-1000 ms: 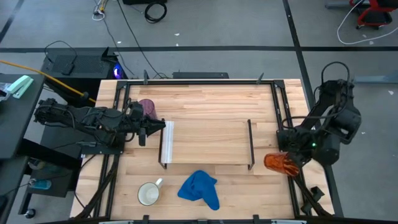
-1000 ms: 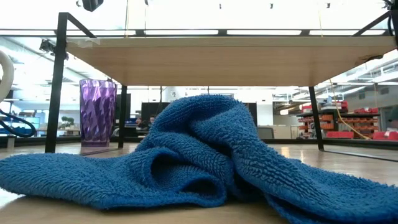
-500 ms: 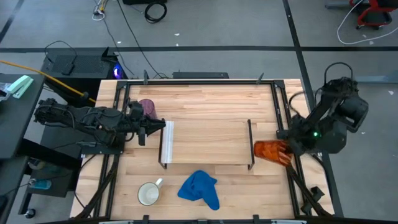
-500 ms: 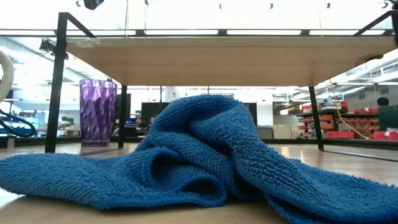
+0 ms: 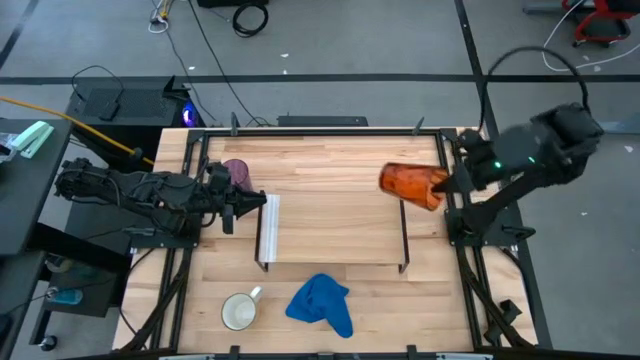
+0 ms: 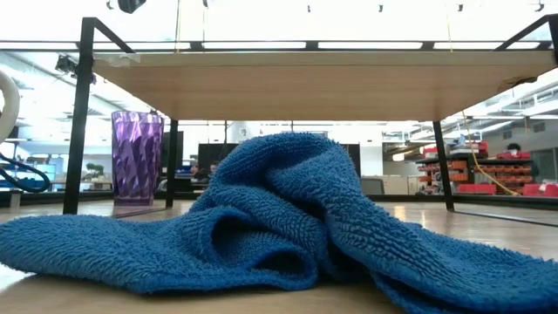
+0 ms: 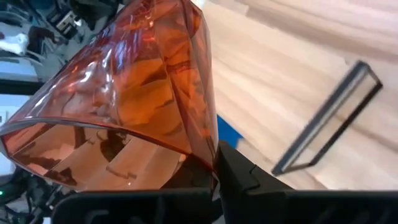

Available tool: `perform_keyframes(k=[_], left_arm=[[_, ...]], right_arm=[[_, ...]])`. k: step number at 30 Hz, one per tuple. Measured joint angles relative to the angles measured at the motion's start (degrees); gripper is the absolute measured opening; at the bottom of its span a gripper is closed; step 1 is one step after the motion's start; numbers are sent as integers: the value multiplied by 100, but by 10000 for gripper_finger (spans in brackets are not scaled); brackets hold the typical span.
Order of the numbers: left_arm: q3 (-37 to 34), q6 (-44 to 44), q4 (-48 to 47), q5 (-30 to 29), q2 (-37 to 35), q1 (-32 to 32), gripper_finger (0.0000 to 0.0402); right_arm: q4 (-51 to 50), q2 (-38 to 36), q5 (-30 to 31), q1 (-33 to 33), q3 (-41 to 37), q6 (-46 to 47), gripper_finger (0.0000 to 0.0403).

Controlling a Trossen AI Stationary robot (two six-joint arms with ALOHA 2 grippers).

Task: Stack small to large cups/mugs on shelf
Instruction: Put the orange cup on the shelf

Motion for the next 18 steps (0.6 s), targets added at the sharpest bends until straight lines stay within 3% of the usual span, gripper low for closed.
perform_keyframes(k=[6,12,18], left_arm=[[-2,32,123,1,0,-1,65],[-2,37,218,0,-2,-1,67],[-2,54,216,0,-2,-1,62]], right_arm=[[10,671,-1448,-1455,694,-1392,9],[4,1286,-2899,-2535,817,-2289,9],[6,1934,-3627,-3125,817,-2872,9]])
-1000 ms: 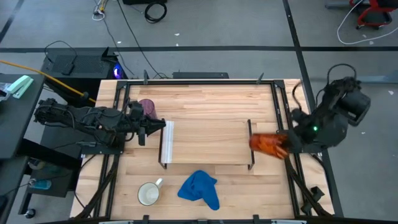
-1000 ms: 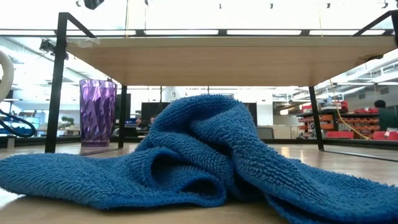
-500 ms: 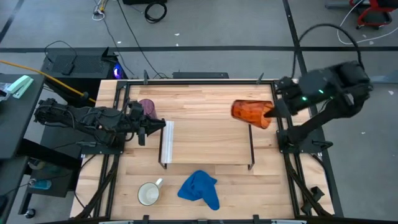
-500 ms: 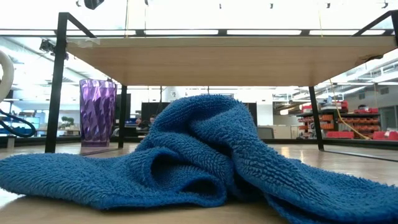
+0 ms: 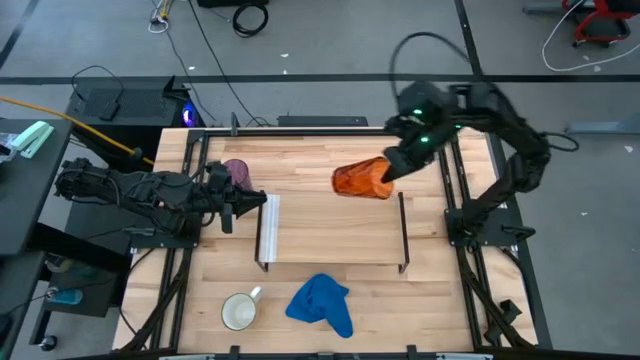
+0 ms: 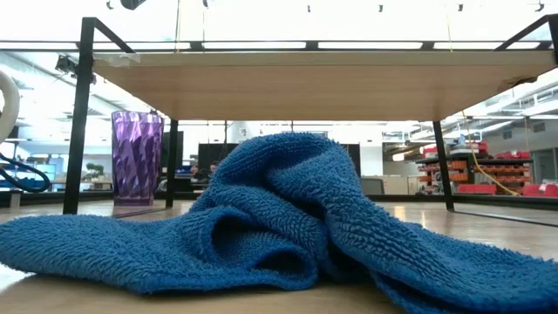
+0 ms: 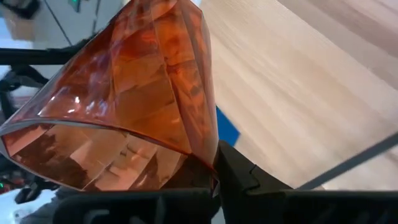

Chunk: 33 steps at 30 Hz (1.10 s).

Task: Stack small to large cups/mugs on shelf
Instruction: Put the orange cup on the shelf

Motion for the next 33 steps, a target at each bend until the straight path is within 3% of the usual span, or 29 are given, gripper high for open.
perform_keyframes(k=[5,12,18,26,33], left_arm=[[0,134,2,0,0,2,65],[0,136,35,0,0,1,61],[0,136,99,0,0,2,58],[0,258,356,0,2,2,60],[0,428,626,-2,2,7,53]], right_arm=[[2,429,92,-4,0,-1129,9],[123,248,1626,406,0,-2501,9],[-1,-14,1928,341,56,-2172,9],[-1,41,2271,254,792,-2580,9],[-48,92,1613,-175,1092,-1728,9]])
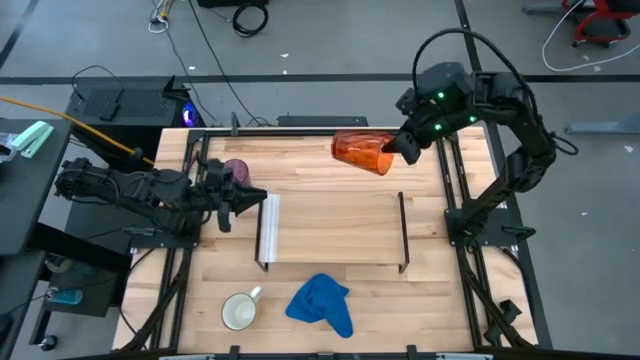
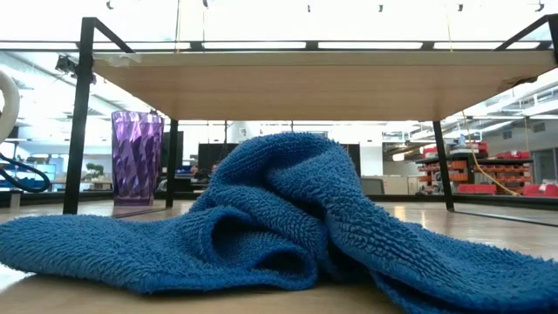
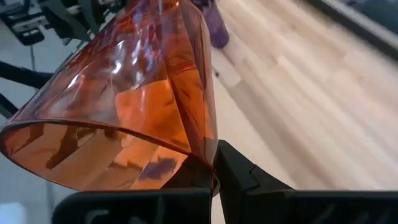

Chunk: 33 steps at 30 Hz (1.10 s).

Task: Stack small to large cups/mugs on shelf
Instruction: Put the orange cup on the shelf

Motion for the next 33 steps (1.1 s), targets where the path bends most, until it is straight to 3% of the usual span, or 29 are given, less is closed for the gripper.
perform_keyframes(k=[4,6,12,20,27,33], left_arm=[[0,59,67,0,-2,0,57],[0,129,83,0,0,0,57],[0,176,111,0,0,0,51],[0,199,133,0,0,0,56],[0,217,135,0,-1,0,49],[0,217,135,0,-2,0,52]], right_arm=[[46,31,-762,-197,-45,671,9],[65,29,-866,-143,-135,876,9],[48,5,-825,102,-624,1500,9],[48,-56,-706,710,-1836,1888,8],[47,-356,-726,1252,-2880,2510,8],[50,-682,-659,1467,-3309,3221,8]])
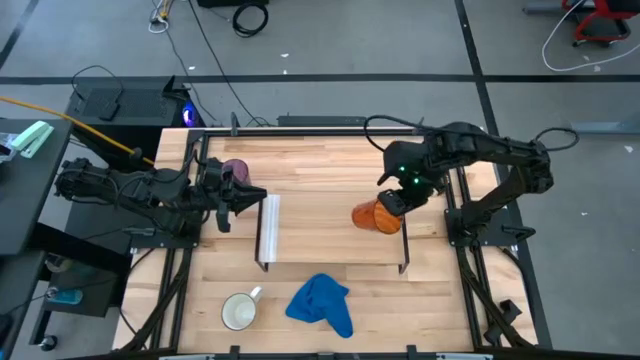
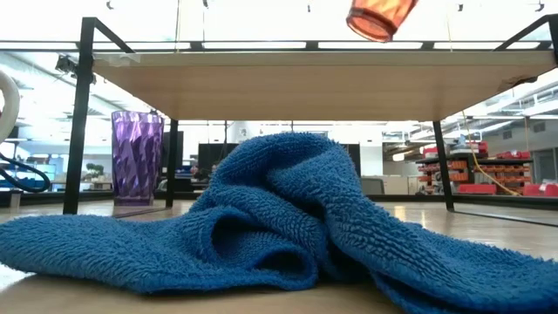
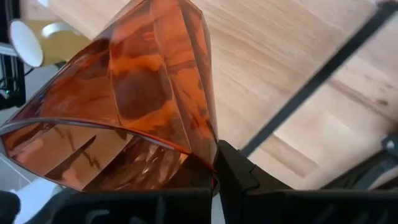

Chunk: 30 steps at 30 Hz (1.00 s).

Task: Stack small to large cups/mugs on shelf
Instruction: Put the orange cup on the shelf

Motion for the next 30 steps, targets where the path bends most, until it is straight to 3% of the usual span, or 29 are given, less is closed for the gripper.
perform_keyframes(k=[6,18,30], left_arm=[[0,87,2,0,0,0,49],[0,151,5,0,0,0,49],[0,149,4,0,0,0,50]], right_arm=[[-4,-130,-14,152,-324,411,8],[-4,-111,-114,174,-908,339,8],[-3,-111,-15,174,-1009,378,8]])
